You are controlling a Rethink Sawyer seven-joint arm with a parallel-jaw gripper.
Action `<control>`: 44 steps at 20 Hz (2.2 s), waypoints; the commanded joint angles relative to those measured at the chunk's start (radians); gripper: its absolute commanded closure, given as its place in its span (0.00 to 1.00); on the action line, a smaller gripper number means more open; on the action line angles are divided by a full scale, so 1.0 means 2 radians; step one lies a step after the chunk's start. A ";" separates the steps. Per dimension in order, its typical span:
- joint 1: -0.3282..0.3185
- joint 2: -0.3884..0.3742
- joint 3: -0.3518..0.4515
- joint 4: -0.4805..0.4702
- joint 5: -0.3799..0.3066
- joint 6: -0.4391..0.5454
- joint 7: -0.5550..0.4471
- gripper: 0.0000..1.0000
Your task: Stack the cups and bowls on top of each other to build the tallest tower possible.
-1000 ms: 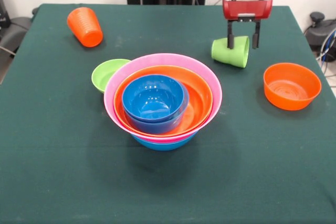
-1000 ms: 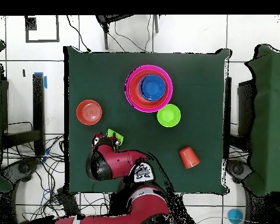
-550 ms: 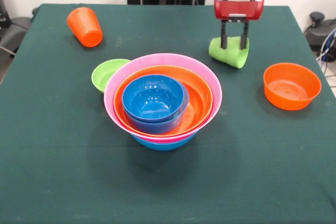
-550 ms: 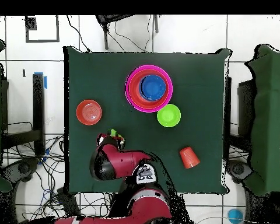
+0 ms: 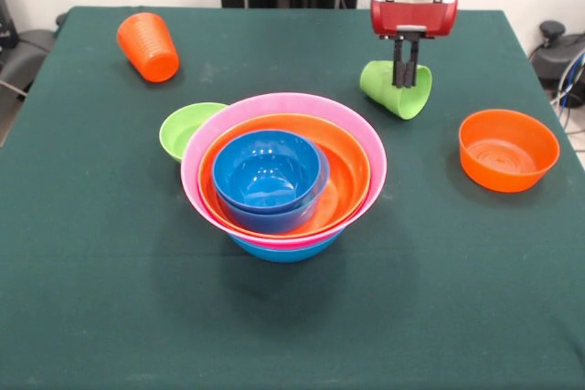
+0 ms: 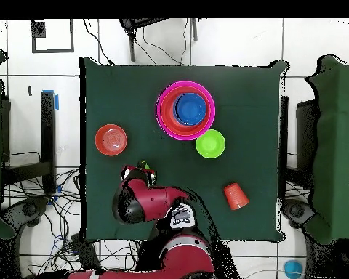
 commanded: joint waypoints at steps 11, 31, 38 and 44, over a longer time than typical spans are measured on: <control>0.007 0.017 0.017 -0.043 0.001 0.011 0.043 1.00; 0.027 0.015 -0.009 -0.049 0.013 0.029 0.042 0.00; 0.103 0.048 -0.103 -0.080 0.066 0.068 0.037 0.00; 0.123 0.044 -0.135 -0.085 0.080 0.097 0.038 0.00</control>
